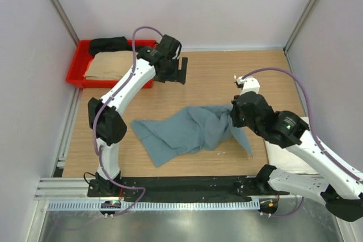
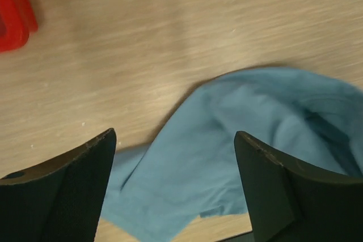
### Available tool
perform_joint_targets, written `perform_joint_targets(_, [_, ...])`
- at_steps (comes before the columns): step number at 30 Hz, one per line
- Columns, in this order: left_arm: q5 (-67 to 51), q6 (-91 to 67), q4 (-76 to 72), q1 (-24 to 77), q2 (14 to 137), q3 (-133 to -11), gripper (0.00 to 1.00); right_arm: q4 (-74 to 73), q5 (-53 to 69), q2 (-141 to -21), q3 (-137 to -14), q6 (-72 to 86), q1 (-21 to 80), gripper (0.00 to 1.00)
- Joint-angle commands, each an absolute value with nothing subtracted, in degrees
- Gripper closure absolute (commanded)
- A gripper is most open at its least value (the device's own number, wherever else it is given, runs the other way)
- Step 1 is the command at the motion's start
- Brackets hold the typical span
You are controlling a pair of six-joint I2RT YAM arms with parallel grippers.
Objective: Fold and stack the t-shirts
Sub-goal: Flatten the tshirt out
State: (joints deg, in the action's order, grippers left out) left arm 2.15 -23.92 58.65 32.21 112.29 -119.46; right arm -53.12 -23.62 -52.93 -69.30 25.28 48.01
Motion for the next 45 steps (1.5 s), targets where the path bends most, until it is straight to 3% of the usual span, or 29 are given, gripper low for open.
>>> perform_joint_targets(1, [6.5,-23.3,62.95,31.99,104.52,-118.25,0.12,-57.66,-29.55,-53.79,-66.28,30.05,46.94,0.99])
perform_joint_targets(2, [6.5,-22.25,59.28,31.99,102.76,-114.99,0.02,-57.31,-28.57,-53.79,-65.75,31.02,46.67,0.99])
perform_joint_targets(6, [2.91,-20.04,53.44,31.82,94.67,-97.77,0.0,-54.15,-24.09,-53.0,-63.55,31.99,44.57,0.99])
perform_joint_targets(10, [-3.6,-22.93,51.68,31.9,94.75,-88.26,0.22,-53.35,-21.45,-52.91,-62.75,32.34,43.59,0.99])
perform_joint_targets(15, [2.63,-26.02,50.63,32.08,94.48,-80.87,0.32,-52.74,-19.52,-53.17,-62.58,32.26,42.71,0.99])
perform_joint_targets(19, [2.55,-24.0,46.15,32.08,95.79,-79.19,0.33,-51.94,-18.29,-53.35,-61.96,32.34,42.36,0.99])
perform_joint_targets(22, [3.6,-21.71,46.58,31.91,99.83,-81.46,0.39,-51.59,-17.58,-53.35,-62.14,32.34,41.93,0.99])
perform_joint_targets(31, [1.67,-20.83,48.95,31.46,106.96,-83.23,0.67,-51.68,-17.14,-52.48,-62.49,32.69,41.13,0.99])
perform_joint_targets(40, [2.81,-21.97,49.66,31.46,107.58,-80.51,0.66,-51.33,-16.44,-52.21,-61.96,32.52,40.69,0.99])
perform_joint_targets(45, [0.88,-23.03,49.13,31.46,106.18,-77.35,0.72,-51.24,-16.26,-51.86,-62.23,32.61,40.52,0.99])
